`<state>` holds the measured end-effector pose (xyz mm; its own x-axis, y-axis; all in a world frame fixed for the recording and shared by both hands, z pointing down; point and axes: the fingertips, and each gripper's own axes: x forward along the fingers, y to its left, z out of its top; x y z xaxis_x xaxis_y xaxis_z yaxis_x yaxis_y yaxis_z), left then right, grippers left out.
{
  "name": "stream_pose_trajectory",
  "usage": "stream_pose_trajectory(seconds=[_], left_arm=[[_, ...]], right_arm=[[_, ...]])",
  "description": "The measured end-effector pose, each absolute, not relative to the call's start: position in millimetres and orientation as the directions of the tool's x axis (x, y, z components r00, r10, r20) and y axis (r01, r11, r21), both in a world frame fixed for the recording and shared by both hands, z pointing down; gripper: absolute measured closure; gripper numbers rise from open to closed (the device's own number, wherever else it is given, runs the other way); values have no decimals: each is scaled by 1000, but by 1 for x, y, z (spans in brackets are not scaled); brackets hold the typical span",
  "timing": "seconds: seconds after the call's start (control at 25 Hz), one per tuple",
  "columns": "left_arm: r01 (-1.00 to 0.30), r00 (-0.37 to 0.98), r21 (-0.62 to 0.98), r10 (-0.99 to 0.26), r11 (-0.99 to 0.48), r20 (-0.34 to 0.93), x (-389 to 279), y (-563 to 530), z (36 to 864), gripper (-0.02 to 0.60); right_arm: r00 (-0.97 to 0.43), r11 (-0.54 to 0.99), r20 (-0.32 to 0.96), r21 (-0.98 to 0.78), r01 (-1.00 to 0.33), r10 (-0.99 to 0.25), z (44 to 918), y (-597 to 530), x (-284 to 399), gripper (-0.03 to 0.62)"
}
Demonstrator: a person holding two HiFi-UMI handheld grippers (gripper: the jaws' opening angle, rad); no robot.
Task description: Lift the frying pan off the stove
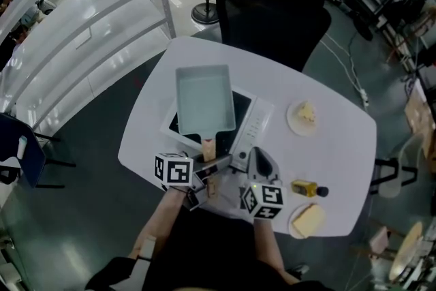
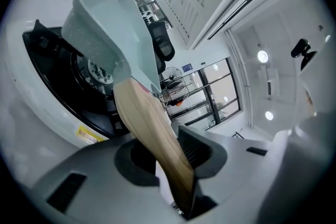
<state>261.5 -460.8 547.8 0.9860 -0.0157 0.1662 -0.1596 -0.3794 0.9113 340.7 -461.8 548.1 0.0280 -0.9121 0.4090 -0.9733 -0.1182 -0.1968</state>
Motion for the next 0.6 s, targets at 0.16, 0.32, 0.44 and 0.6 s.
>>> stream_pose_trajectory(seconds=[0.16,0.32,0.44,0.6], left_arm=[[-151,987,911,-13,-383,158,258,-456,540,476],[-175,983,903,-24,-392,181,247,-454,544,474],[-183,982,901,-34,-395,184,240,-455,540,474],[-209,978,894,-68,-398,198,227,-456,537,476]], right_arm=[[16,-101,402,-190,-977,-915,543,-460,335,588],[3,-83,398,-185,-979,-917,539,-461,327,588],[-10,-67,394,-181,-981,-919,537,-462,321,588],[-30,-41,389,-174,-984,-921,530,-465,311,588]])
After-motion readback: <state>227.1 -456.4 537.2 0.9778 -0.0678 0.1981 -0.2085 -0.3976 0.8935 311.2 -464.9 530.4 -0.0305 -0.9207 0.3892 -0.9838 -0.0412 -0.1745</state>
